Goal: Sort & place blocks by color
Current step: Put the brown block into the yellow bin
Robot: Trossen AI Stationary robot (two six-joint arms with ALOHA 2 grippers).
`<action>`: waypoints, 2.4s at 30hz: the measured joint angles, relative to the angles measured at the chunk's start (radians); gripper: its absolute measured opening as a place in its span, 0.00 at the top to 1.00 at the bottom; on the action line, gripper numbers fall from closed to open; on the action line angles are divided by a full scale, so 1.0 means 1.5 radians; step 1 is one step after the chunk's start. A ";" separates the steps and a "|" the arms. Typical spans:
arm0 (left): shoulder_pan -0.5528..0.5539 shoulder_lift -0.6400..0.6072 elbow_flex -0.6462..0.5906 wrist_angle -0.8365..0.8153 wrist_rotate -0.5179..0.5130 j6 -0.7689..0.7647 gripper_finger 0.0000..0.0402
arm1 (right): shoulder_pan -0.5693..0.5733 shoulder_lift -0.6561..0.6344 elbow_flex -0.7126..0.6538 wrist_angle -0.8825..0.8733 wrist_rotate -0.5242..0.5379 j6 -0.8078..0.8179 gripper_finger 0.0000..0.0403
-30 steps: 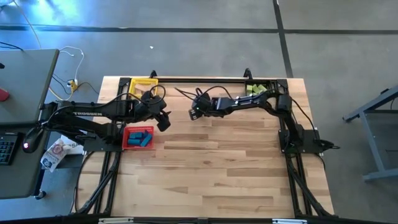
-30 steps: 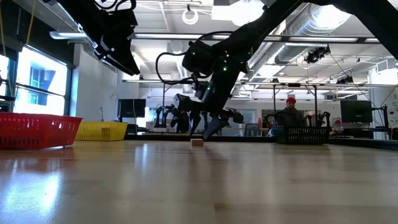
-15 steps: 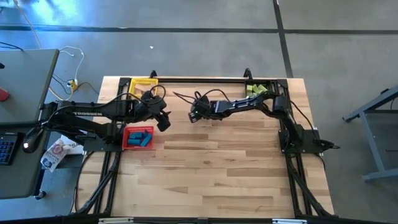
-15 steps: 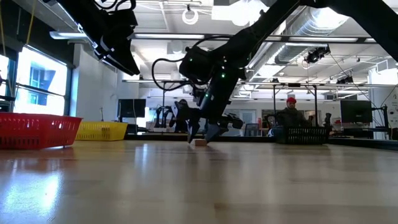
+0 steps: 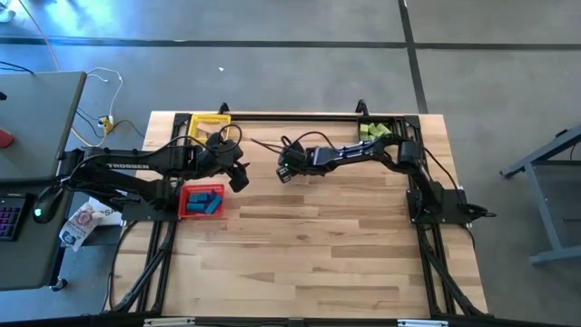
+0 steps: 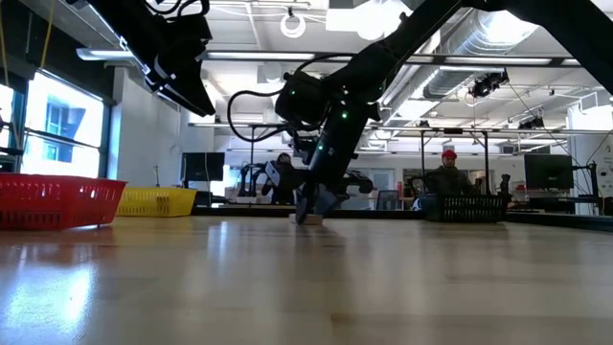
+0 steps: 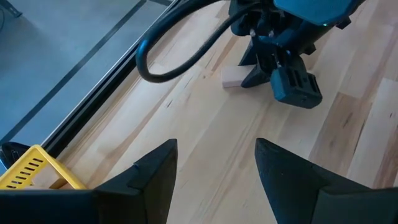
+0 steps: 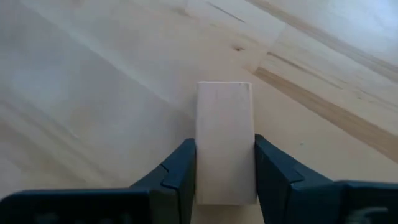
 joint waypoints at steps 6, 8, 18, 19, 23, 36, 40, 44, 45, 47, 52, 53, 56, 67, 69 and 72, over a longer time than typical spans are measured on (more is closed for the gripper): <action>0.000 0.000 0.000 0.000 0.000 -0.001 0.50 | 0.007 0.002 0.015 -0.014 -0.010 -0.065 0.74; 0.000 0.000 0.000 0.000 0.000 0.005 0.50 | 0.015 0.004 0.036 -0.031 -0.021 -0.093 0.74; 0.000 0.000 0.000 -0.001 0.025 0.096 0.50 | 0.062 0.007 0.181 -0.135 -0.010 -0.256 0.74; 0.000 0.000 0.000 -0.001 0.031 0.109 0.50 | 0.067 0.006 0.193 -0.140 -0.010 -0.269 0.74; 0.000 0.000 0.000 -0.004 0.042 0.154 0.50 | 0.085 0.006 0.239 -0.184 -0.006 -0.307 0.74; 0.000 0.000 0.000 -0.028 0.109 0.212 0.50 | 0.139 0.005 0.324 -0.296 0.026 -0.387 0.74; -0.008 0.000 0.000 -0.024 0.127 0.216 0.50 | 0.152 0.004 0.355 -0.364 0.045 -0.397 0.73; -0.024 -0.028 0.000 -0.017 0.129 0.221 0.50 | 0.154 0.003 0.384 -0.460 0.084 -0.371 0.73; -0.028 -0.037 0.000 -0.017 0.128 0.221 0.50 | 0.154 0.003 0.390 -0.484 0.098 -0.364 0.73; -0.033 -0.055 0.000 -0.010 0.129 0.221 0.50 | 0.154 0.003 0.399 -0.526 0.124 -0.356 0.73; -0.043 -0.095 0.000 -0.005 0.129 0.216 0.50 | 0.154 0.003 0.424 -0.597 0.165 -0.342 0.73; -0.045 -0.101 0.000 -0.005 0.129 0.216 0.50 | 0.154 0.003 0.430 -0.605 0.169 -0.340 0.73; -0.052 -0.114 0.000 -0.013 0.129 0.216 0.50 | 0.156 -0.001 0.447 -0.626 0.184 -0.339 0.73; -0.080 -0.140 0.000 -0.017 0.127 0.221 0.50 | 0.171 -0.082 0.463 -0.582 0.173 -0.381 0.73; -0.087 -0.140 0.000 0.000 0.133 0.221 0.50 | 0.175 -0.090 0.463 -0.541 0.149 -0.409 0.73; -0.097 -0.140 0.000 0.032 0.147 0.221 0.50 | 0.181 -0.093 0.463 -0.482 0.099 -0.459 0.73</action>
